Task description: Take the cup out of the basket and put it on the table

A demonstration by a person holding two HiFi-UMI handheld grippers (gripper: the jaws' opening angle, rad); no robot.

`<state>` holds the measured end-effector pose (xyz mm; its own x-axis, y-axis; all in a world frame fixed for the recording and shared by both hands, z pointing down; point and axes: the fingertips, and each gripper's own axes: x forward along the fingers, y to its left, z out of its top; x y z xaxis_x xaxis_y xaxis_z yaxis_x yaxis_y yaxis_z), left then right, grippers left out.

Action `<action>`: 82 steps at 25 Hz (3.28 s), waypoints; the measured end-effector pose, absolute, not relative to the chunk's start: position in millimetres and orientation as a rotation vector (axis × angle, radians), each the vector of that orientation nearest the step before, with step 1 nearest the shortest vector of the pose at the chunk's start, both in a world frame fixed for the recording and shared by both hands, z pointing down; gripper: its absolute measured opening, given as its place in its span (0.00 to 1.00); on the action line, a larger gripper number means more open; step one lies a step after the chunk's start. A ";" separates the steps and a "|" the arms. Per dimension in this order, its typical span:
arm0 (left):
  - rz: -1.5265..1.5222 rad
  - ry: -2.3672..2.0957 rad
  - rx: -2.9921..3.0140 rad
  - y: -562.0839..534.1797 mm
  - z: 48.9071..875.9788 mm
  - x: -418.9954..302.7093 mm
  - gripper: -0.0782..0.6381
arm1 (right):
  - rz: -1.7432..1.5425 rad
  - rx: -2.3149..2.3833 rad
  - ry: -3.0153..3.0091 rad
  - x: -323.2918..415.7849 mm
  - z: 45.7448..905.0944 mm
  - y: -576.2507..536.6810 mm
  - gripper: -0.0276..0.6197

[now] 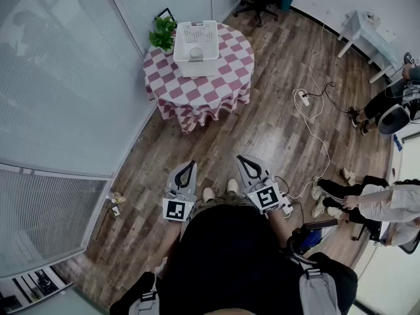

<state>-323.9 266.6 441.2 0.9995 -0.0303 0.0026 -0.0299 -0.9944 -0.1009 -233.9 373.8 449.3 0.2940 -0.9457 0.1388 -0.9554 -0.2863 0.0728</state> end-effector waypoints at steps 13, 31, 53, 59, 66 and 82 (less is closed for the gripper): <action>-0.048 0.040 -3.026 276.2 445.8 -297.4 0.12 | 0.031 2.322 -1.847 -220.8 459.3 375.2 0.06; -0.136 0.074 -3.074 314.8 454.9 -247.5 0.12 | 0.059 2.279 -1.897 -145.3 484.9 401.0 0.06; -0.117 -0.039 -3.089 283.1 460.7 -172.9 0.12 | 0.114 2.291 -1.826 -86.0 499.5 377.2 0.06; -0.121 -0.044 -3.094 242.5 461.1 -155.7 0.12 | 0.134 2.290 -1.813 -69.1 494.7 335.8 0.06; -0.100 -0.072 -3.124 189.8 463.9 -138.0 0.12 | 0.151 2.260 -1.815 -55.4 492.2 278.8 0.06; -0.069 -0.129 -3.043 63.0 473.9 -120.1 0.12 | 0.152 2.168 -1.833 -43.3 485.6 137.5 0.06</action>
